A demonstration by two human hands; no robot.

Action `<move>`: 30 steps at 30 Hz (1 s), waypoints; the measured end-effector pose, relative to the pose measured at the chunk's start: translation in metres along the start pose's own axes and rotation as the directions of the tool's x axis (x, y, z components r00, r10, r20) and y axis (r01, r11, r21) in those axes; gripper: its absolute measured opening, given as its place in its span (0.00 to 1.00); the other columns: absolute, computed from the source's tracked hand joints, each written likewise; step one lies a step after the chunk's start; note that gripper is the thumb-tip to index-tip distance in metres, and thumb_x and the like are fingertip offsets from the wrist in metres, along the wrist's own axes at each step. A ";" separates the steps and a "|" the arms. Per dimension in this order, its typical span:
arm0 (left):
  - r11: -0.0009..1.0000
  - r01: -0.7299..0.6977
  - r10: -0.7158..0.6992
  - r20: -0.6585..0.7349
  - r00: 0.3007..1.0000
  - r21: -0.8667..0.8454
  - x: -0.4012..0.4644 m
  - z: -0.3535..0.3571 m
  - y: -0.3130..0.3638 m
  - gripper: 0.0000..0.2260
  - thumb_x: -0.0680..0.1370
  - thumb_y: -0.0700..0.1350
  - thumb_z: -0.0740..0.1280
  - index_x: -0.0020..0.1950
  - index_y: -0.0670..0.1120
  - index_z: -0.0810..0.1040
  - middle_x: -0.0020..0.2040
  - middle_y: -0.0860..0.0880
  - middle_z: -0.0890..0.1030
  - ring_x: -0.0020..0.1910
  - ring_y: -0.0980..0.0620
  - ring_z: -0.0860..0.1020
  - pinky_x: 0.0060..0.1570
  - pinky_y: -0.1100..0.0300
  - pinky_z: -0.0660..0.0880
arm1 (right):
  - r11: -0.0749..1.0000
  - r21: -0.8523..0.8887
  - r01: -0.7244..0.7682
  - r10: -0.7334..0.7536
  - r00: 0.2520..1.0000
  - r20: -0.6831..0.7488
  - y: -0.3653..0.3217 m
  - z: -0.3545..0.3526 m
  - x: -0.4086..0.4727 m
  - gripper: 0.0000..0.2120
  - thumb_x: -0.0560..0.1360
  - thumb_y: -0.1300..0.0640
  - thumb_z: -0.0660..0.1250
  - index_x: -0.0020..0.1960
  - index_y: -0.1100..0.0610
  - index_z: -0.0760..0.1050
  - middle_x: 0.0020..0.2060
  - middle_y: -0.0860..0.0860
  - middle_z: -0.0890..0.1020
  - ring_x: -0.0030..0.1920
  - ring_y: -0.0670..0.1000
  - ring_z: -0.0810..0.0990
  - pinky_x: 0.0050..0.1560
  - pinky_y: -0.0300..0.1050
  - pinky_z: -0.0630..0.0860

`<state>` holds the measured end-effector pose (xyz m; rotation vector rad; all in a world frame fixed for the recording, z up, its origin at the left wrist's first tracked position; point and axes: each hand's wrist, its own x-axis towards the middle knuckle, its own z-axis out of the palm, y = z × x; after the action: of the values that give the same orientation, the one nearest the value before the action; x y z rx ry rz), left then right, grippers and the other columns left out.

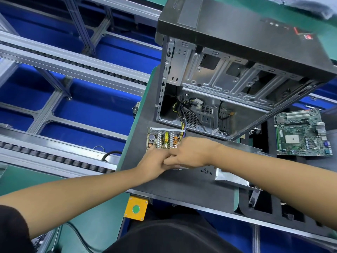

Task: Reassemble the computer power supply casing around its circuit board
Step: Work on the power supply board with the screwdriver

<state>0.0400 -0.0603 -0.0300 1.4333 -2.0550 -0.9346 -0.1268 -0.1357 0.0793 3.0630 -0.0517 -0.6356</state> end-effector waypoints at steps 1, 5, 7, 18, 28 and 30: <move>1.000 0.000 -0.001 -0.005 1.000 -0.015 0.001 0.001 0.000 0.14 0.75 0.62 0.67 0.50 0.53 0.81 0.42 0.55 0.85 0.42 0.56 0.79 0.46 0.53 0.69 | 1.000 0.009 -0.015 0.015 1.000 0.010 0.002 0.000 0.000 0.08 0.85 0.52 0.52 0.63 0.50 0.64 0.47 0.54 0.80 0.33 0.58 0.76 0.35 0.52 0.77; 1.000 -0.002 -0.001 -0.127 0.992 -0.030 -0.001 0.008 -0.003 0.11 0.74 0.62 0.71 0.49 0.58 0.79 0.42 0.59 0.83 0.43 0.60 0.78 0.52 0.55 0.69 | 0.987 0.007 -0.161 0.161 0.987 0.014 -0.002 -0.002 0.007 0.13 0.82 0.46 0.58 0.60 0.54 0.69 0.43 0.54 0.83 0.33 0.56 0.72 0.29 0.47 0.60; 0.999 -0.028 0.023 -0.167 0.986 -0.027 -0.003 0.010 -0.005 0.09 0.73 0.62 0.70 0.51 0.64 0.78 0.43 0.61 0.83 0.43 0.61 0.77 0.55 0.62 0.66 | 0.977 -0.026 -0.214 0.214 0.976 0.024 -0.008 -0.002 0.009 0.18 0.82 0.44 0.59 0.62 0.56 0.69 0.39 0.54 0.82 0.32 0.55 0.73 0.27 0.46 0.56; 1.000 0.022 -0.018 -0.161 0.987 0.022 0.000 0.010 -0.002 0.15 0.70 0.67 0.73 0.49 0.61 0.79 0.41 0.60 0.81 0.43 0.60 0.73 0.47 0.60 0.66 | 0.991 0.003 -0.136 0.136 0.990 0.021 -0.002 -0.005 0.004 0.12 0.83 0.49 0.58 0.60 0.56 0.70 0.46 0.55 0.82 0.37 0.58 0.79 0.31 0.49 0.63; 0.998 -0.042 0.046 -0.095 0.994 0.040 0.001 0.006 -0.001 0.18 0.73 0.65 0.65 0.40 0.52 0.80 0.36 0.54 0.83 0.35 0.56 0.76 0.42 0.64 0.61 | 0.999 0.038 -0.015 0.014 1.000 0.010 -0.001 0.002 -0.005 0.07 0.83 0.51 0.54 0.60 0.51 0.63 0.43 0.54 0.76 0.30 0.57 0.74 0.34 0.52 0.77; 1.000 -0.005 0.006 -0.063 0.998 0.012 0.001 0.007 0.001 0.17 0.72 0.66 0.65 0.44 0.53 0.79 0.39 0.56 0.83 0.36 0.61 0.76 0.41 0.63 0.63 | 1.000 -0.021 -0.008 0.009 1.000 0.024 0.001 0.006 -0.004 0.08 0.85 0.53 0.51 0.60 0.51 0.66 0.44 0.53 0.79 0.32 0.57 0.75 0.38 0.53 0.78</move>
<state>0.0346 -0.0592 -0.0338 1.4437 -2.0209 -0.8651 -0.1329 -0.1361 0.0753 3.0332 -0.0576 -0.6688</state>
